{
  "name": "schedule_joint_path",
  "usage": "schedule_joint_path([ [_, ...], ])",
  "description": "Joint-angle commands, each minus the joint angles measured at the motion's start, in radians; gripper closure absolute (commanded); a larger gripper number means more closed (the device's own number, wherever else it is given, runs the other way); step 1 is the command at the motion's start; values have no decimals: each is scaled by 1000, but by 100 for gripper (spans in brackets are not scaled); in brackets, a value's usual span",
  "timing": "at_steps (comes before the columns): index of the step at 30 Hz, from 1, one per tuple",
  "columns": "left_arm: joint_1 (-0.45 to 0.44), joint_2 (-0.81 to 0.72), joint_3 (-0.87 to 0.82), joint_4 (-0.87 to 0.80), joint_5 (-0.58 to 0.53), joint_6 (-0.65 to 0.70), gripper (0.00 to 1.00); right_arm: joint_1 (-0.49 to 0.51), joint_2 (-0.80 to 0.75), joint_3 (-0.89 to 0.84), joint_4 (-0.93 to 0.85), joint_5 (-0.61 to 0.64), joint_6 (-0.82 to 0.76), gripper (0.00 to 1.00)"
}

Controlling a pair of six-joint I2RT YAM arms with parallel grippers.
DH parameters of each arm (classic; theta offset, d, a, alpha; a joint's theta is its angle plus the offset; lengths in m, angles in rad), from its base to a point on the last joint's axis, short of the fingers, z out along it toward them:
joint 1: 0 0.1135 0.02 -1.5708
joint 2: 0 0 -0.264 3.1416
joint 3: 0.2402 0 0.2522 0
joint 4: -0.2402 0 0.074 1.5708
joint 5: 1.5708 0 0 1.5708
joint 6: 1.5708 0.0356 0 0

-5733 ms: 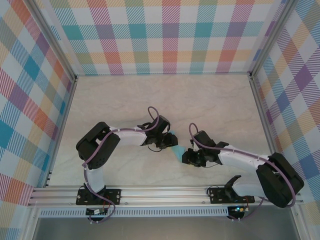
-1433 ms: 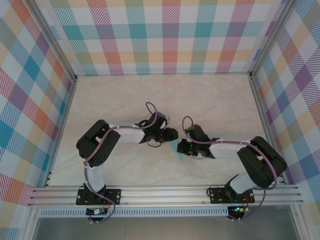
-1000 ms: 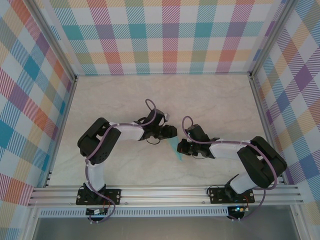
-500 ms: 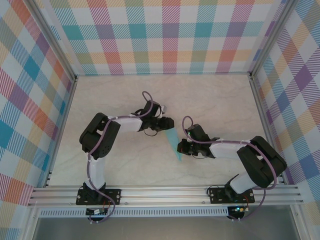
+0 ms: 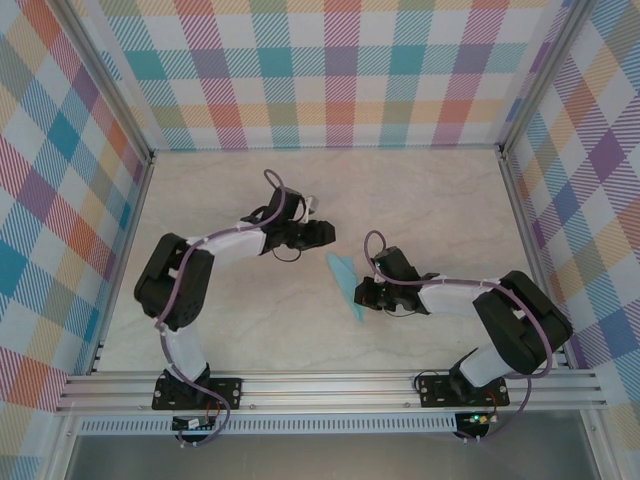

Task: Fold a paper plane with a square sheet of paper (pick it up from the middle)
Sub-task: Fold the wing for the fifth time at the center of the table.

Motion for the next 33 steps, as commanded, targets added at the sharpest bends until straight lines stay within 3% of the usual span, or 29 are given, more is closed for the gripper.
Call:
schedule_joint_path([
  [1, -53, -80, -67, 14, 32, -20, 56, -3, 40, -20, -140, 25, -7, 93],
  [9, -150, 18, -83, 80, 48, -64, 63, -3, 13, -17, -139, 25, -19, 92],
  [16, -158, 123, -69, 80, 13, -66, 66, -3, -7, -13, -142, 18, -10, 90],
  [22, -158, 170, -65, 58, -5, -57, 68, -3, -144, 11, -244, 32, -27, 83],
  [27, -160, 176, -61, 46, -7, -48, 68, -3, -229, 22, -239, -67, -50, 77],
  [33, -160, 188, -38, 21, 4, -30, 68, -3, -106, 80, -151, -219, -43, 85],
])
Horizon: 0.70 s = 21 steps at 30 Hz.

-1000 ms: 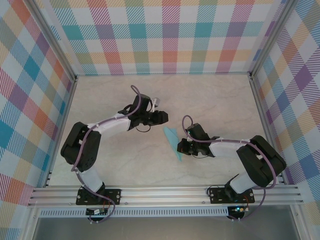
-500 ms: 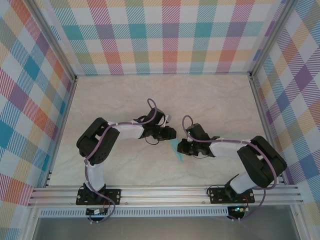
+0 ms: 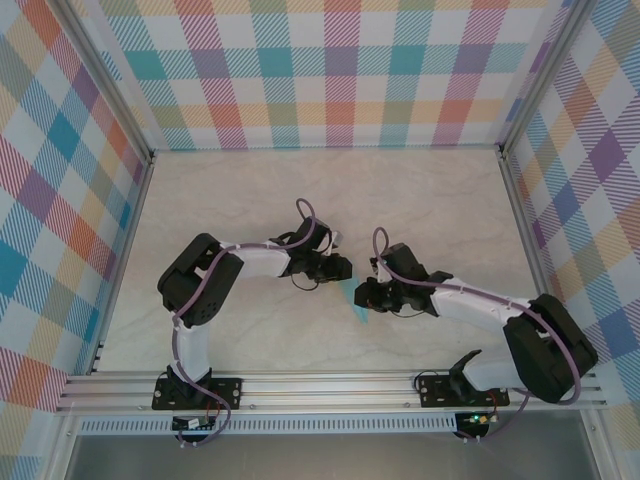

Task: Fold a paper plane with a square sheet of paper (pick it up from the middle)
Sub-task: Fold the wing for the fifth time at the center of the table.

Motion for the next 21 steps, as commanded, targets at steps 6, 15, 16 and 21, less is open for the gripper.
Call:
schedule_joint_path([
  [6, -1, 56, 25, -52, -9, 26, 68, -6, 208, 121, 46, -116, -28, 87],
  [15, -1, 53, 26, -77, -42, 39, 69, -20, 282, 93, -5, -86, -54, 88],
  [16, -1, 51, 25, -84, -55, 39, 69, -21, 279, 83, -2, -90, -53, 87],
  [21, -1, 57, 28, -141, -133, 43, 72, -22, 239, 9, 35, -95, -38, 86],
])
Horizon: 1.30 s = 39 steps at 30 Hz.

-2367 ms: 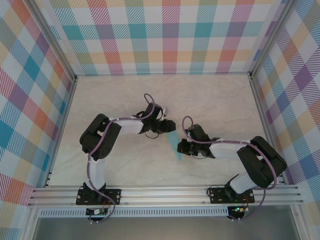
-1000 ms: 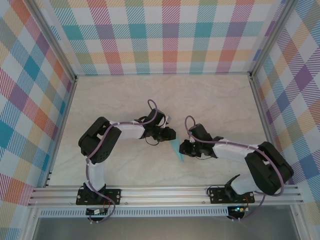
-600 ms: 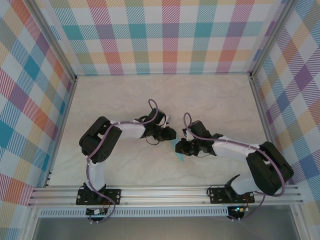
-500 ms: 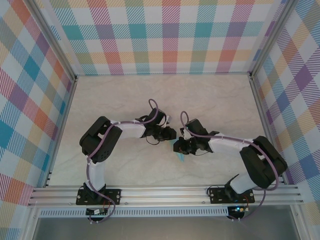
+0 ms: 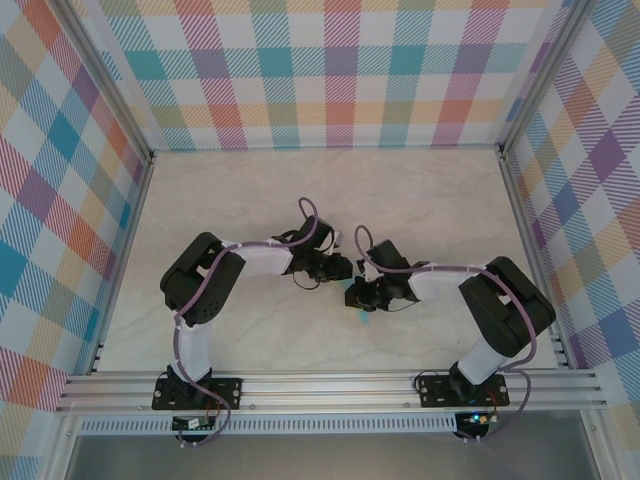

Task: Fold a paper plane with a square sheet of paper (pick it up from the middle)
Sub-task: Fold the wing for the fifth time at the center of the table.

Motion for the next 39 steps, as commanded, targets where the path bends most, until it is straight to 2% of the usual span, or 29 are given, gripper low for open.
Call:
schedule_joint_path([
  [1, 1, 42, -12, -88, -112, 28, 72, -8, -29, -71, -39, -1, -2, 86],
  [10, 1, 48, -19, -83, -114, 33, 72, -13, -108, -184, 5, -8, 37, 84],
  [18, 1, 39, -18, -75, -102, 33, 72, -14, -250, -257, -90, 22, 34, 81],
  [23, -1, 17, -24, -60, -98, 25, 71, -16, -334, -231, -193, 73, 21, 79],
  [27, -3, 16, -15, -64, -93, 26, 71, -17, -386, -160, -197, 75, 20, 77],
  [31, -6, 28, -4, -63, -90, 24, 71, -16, -363, -71, -162, 50, 8, 78],
  [39, -13, 31, 10, -72, -86, 19, 71, -16, -183, 34, -156, 173, 6, 78],
])
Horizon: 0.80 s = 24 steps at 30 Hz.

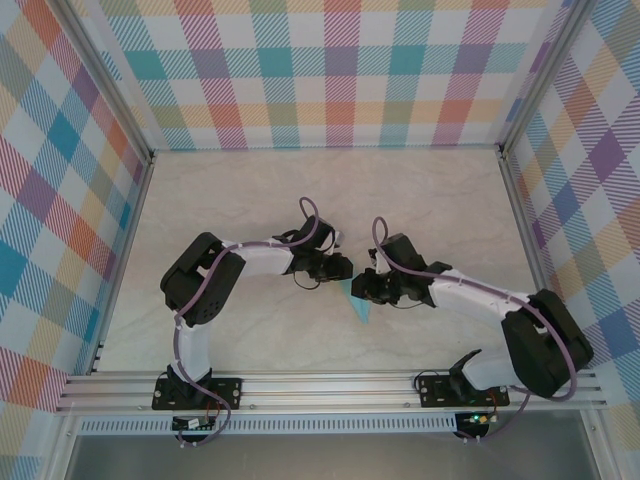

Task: Fold a paper plane with a square sheet of paper (pick it up from the middle)
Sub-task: Fold the wing for the fifth time at the center of the table.

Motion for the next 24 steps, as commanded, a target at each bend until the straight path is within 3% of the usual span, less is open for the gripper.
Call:
schedule_joint_path([
  [1, -7, 30, 5, -65, -76, 18, 71, -5, 55, 30, -22, 79, -28, 78],
  [12, -7, 25, 15, -75, -78, 20, 71, -5, 184, 72, 11, -11, -69, 86],
  [24, 8, -61, 99, -161, -90, 59, 67, -4, 279, 18, -63, 74, -65, 90],
])
